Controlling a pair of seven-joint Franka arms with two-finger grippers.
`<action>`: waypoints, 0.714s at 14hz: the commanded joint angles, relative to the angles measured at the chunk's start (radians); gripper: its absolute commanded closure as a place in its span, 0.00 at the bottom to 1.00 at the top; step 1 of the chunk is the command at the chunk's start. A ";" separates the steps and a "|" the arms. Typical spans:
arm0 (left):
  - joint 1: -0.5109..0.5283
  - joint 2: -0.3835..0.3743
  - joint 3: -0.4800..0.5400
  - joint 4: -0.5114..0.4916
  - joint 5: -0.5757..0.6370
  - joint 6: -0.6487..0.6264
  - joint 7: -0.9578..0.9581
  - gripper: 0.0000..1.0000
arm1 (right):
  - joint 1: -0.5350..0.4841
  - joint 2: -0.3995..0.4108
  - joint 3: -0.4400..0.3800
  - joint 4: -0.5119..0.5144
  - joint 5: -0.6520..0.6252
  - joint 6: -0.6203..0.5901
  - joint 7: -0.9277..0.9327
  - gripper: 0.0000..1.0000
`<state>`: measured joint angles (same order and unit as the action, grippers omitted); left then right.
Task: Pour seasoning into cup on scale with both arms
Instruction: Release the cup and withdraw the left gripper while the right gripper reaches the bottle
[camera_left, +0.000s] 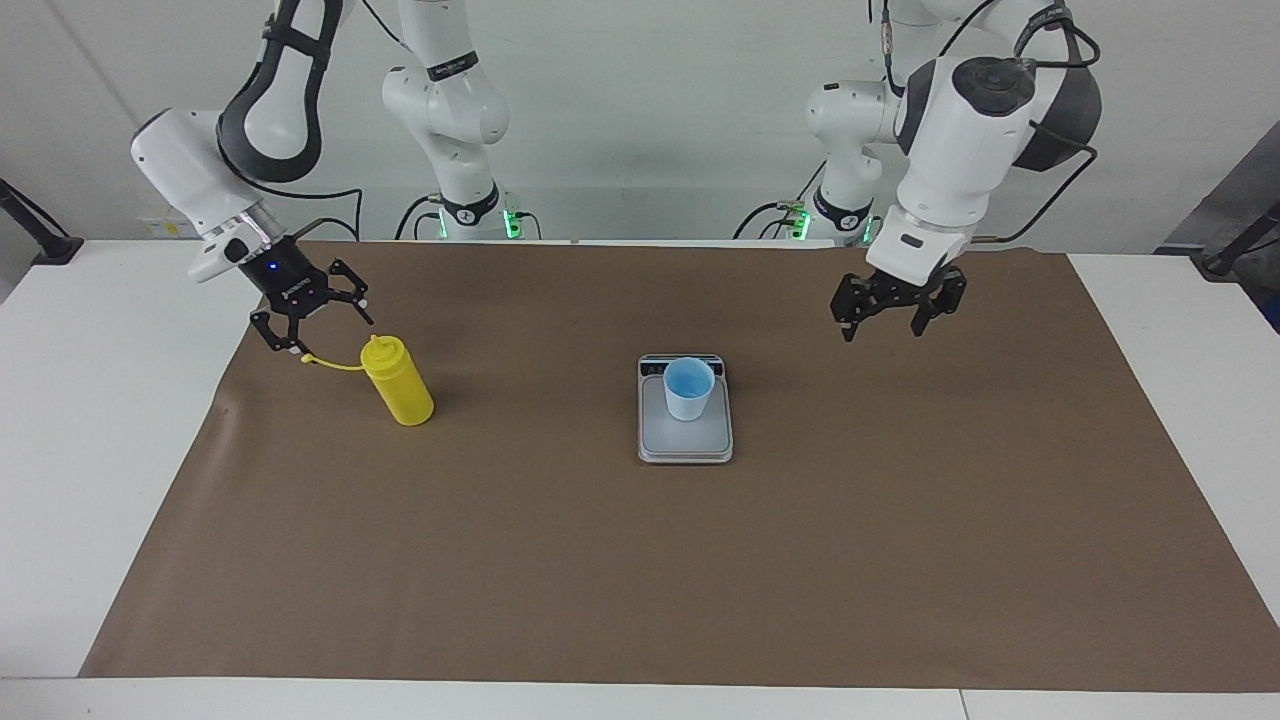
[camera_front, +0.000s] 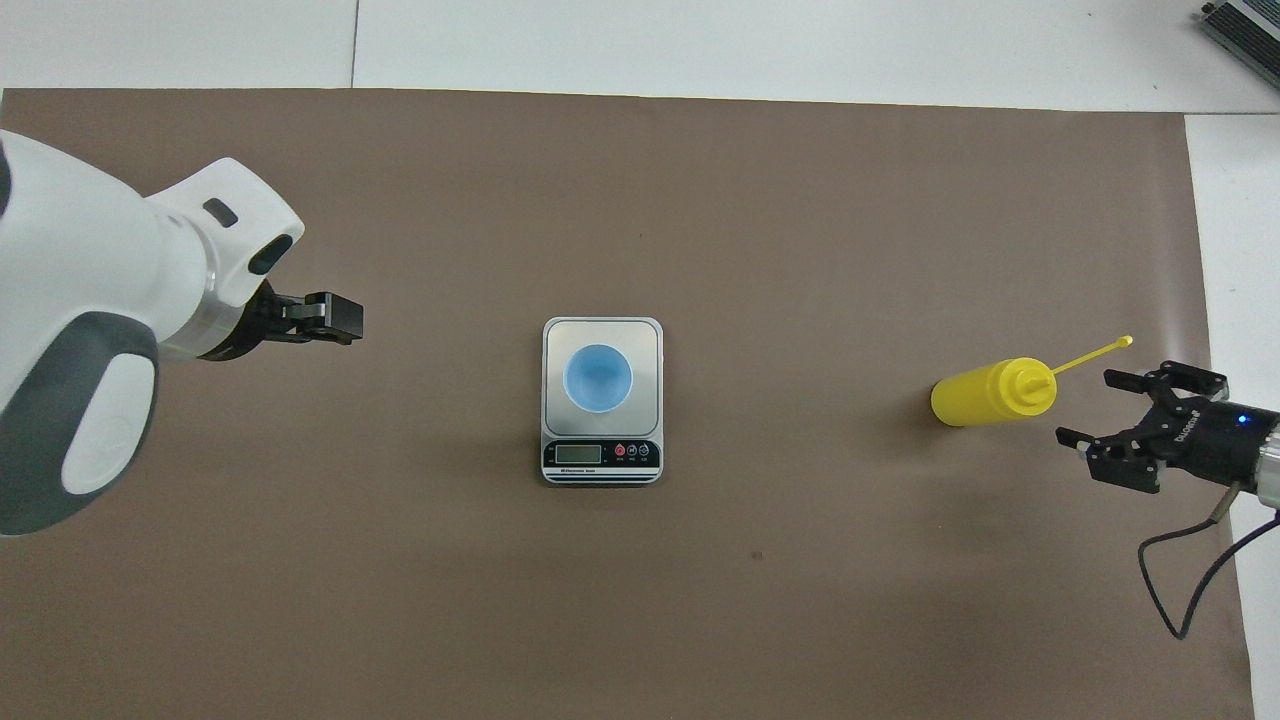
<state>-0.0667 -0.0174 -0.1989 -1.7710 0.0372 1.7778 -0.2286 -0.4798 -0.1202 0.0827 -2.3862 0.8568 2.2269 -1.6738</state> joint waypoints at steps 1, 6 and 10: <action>0.063 -0.035 -0.004 0.001 -0.013 -0.067 0.130 0.00 | -0.022 0.056 0.008 -0.034 0.144 0.026 -0.186 0.00; 0.133 0.026 -0.001 0.186 -0.016 -0.219 0.189 0.00 | 0.024 0.128 0.009 -0.065 0.384 0.047 -0.451 0.00; 0.195 0.019 0.009 0.168 -0.043 -0.216 0.261 0.00 | 0.067 0.151 0.011 -0.073 0.496 0.045 -0.532 0.00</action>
<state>0.1010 -0.0139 -0.1914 -1.6174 0.0133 1.5828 -0.0114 -0.4240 0.0338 0.0874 -2.4462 1.3041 2.2572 -2.1724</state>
